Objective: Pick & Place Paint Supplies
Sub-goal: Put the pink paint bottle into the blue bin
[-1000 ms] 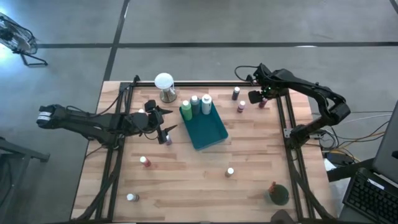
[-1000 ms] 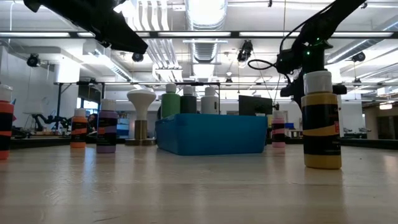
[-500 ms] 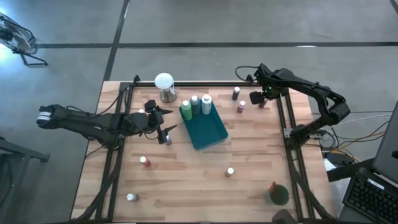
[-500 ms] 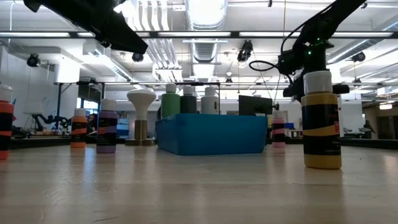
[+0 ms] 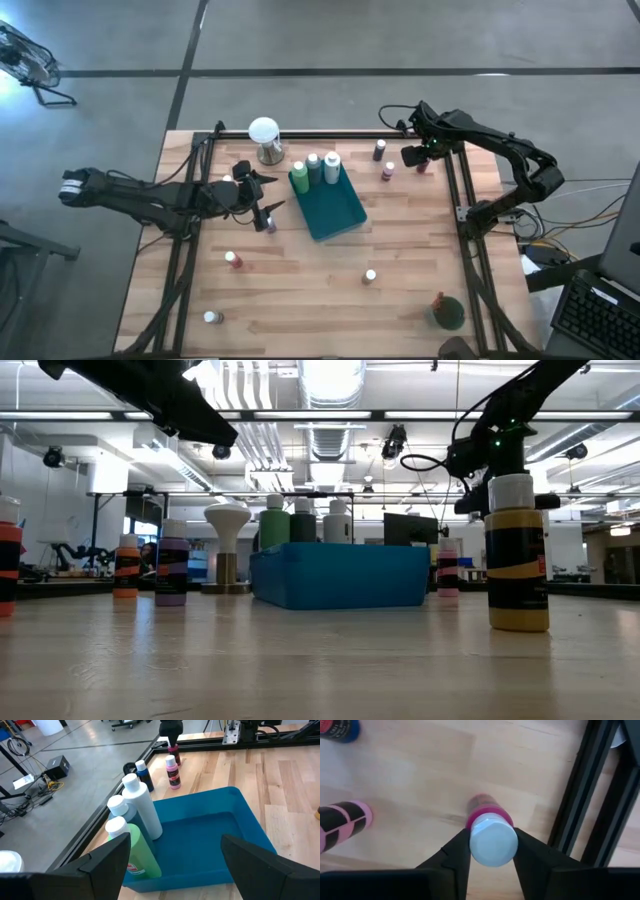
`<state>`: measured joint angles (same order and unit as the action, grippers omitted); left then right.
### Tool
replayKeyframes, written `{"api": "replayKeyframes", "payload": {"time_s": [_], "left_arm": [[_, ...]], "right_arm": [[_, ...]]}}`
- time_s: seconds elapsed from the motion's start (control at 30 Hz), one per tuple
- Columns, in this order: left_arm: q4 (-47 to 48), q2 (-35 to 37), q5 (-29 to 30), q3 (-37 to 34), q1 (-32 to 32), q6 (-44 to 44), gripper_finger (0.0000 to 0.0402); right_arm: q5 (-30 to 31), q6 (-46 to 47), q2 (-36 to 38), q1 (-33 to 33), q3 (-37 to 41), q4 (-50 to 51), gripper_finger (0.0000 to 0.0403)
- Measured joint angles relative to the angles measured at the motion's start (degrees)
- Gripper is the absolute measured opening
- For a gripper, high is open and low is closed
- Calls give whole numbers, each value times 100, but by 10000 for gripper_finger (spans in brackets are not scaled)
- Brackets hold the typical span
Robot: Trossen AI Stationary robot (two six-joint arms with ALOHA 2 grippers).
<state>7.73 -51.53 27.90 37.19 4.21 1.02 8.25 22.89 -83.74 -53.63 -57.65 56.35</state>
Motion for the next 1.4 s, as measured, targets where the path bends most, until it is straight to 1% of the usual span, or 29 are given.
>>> {"api": "replayKeyframes", "payload": {"time_s": [0.23,0.47,0.8,0.93,1.1,1.4], "left_arm": [[0,0,0,0,0,0,314],[0,0,0,0,0,0,314],[0,0,0,0,0,-14,314],[2,0,0,0,0,-17,314],[2,0,-1,0,0,-17,314],[0,0,-2,0,0,-22,314]], "right_arm": [[75,-67,0,-1,0,9,121],[67,-110,69,-1,2,42,114],[-159,-196,218,-6,0,88,114],[-377,-252,280,-3,1,90,114],[-402,-277,449,5,-6,217,114],[-433,-348,819,110,-394,684,114]]}}
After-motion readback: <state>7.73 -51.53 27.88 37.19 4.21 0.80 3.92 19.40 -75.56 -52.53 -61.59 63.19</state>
